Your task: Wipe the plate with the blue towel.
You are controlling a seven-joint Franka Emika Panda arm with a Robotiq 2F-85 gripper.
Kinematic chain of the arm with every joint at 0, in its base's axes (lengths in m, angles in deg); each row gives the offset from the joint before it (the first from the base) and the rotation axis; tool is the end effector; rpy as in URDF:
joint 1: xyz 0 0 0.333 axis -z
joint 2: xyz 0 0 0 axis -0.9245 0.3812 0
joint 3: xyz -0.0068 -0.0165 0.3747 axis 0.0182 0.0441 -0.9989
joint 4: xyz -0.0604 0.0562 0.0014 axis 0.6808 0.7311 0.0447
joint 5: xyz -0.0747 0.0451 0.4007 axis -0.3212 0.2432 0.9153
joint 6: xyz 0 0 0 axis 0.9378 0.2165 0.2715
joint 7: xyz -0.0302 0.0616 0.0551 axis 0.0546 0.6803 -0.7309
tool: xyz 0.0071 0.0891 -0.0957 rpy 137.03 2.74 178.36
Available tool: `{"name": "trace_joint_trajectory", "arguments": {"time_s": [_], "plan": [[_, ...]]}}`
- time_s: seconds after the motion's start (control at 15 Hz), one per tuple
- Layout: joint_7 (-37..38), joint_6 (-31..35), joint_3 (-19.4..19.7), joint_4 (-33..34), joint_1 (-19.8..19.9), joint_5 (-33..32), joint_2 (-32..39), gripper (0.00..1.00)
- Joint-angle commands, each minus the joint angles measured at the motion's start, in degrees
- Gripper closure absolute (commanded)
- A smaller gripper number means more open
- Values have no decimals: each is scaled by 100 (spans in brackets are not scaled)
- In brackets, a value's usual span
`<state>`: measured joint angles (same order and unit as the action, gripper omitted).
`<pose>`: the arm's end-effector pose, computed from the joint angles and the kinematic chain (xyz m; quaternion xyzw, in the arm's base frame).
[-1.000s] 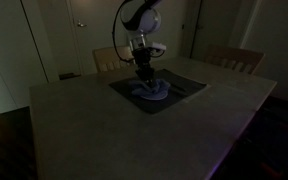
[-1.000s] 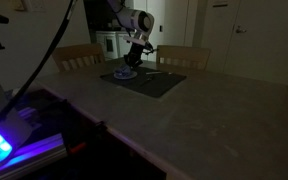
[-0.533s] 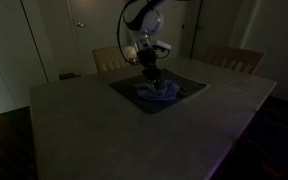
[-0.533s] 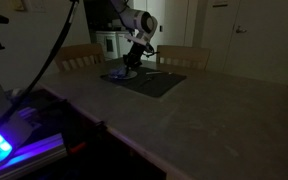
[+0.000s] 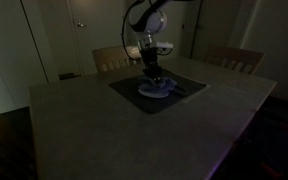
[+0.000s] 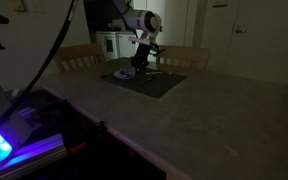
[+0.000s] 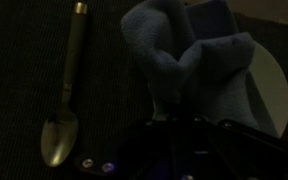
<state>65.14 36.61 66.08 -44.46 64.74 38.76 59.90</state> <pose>0.7373 0.0760 0.1399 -0.9590 -0.0832 0.2666 0.0480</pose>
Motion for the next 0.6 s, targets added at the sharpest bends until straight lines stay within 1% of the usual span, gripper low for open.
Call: {"name": "trace_joint_trajectory", "arguments": {"time_s": [0.0, 0.2, 0.53], "plan": [[-17, 339, -8, -119, -50, -75, -94, 99], [-168, 321, -109, -114, -65, -25, -101, 99], [-437, 3, -371, -164, -29, 158, -144, 99]]}}
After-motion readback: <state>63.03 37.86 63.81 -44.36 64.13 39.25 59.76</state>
